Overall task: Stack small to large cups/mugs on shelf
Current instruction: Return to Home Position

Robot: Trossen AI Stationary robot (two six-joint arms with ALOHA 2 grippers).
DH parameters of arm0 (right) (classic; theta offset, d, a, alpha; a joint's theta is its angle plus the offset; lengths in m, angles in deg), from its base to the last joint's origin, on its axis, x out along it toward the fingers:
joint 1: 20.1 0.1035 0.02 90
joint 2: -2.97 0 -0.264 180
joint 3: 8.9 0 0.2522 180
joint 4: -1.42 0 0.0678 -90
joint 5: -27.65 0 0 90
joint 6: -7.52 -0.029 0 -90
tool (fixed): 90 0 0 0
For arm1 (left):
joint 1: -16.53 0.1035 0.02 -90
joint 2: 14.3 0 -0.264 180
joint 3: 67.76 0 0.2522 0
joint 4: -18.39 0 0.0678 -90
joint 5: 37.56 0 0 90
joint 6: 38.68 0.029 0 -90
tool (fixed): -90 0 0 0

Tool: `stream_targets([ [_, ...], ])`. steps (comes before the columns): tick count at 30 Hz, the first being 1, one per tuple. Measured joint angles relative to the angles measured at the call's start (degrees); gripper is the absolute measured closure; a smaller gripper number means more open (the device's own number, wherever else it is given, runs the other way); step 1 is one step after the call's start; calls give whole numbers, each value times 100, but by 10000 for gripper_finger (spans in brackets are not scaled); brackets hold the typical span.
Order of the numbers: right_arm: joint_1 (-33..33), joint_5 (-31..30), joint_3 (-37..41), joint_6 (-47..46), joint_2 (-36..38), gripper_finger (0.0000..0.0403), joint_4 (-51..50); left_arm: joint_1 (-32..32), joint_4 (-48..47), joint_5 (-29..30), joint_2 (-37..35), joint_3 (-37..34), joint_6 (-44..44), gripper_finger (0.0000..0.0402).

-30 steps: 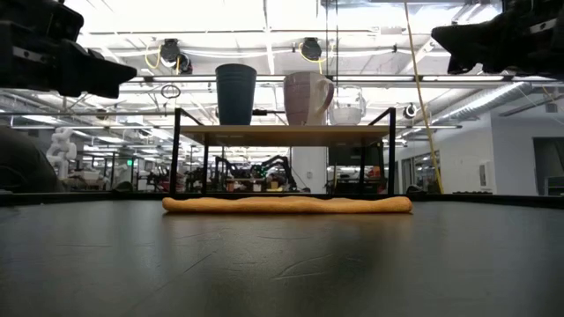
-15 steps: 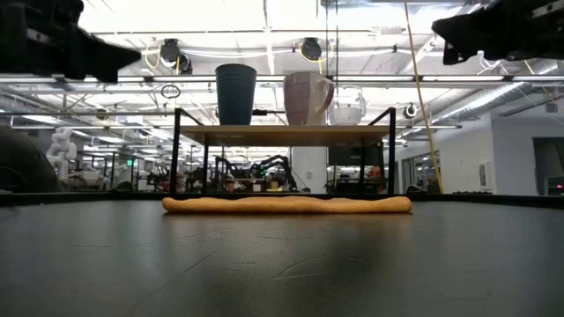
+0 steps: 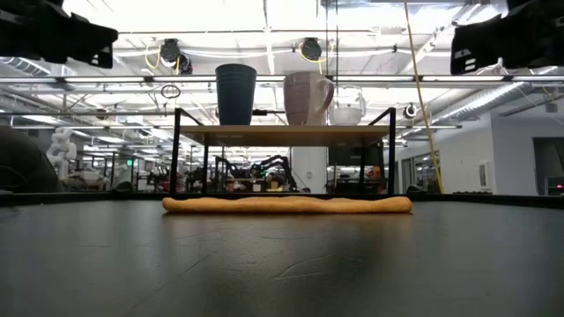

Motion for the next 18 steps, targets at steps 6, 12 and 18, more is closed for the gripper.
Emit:
stream_targets([
  [6,161,-16,175,-18,549,403,-2,-150,-337,191,-522,-3,-202,385],
  [12,173,-37,249,-153,768,403,-1,-187,-627,266,-813,-5,-329,385],
  [18,173,-48,449,-129,773,403,86,-187,-569,287,-814,-26,-259,385],
])
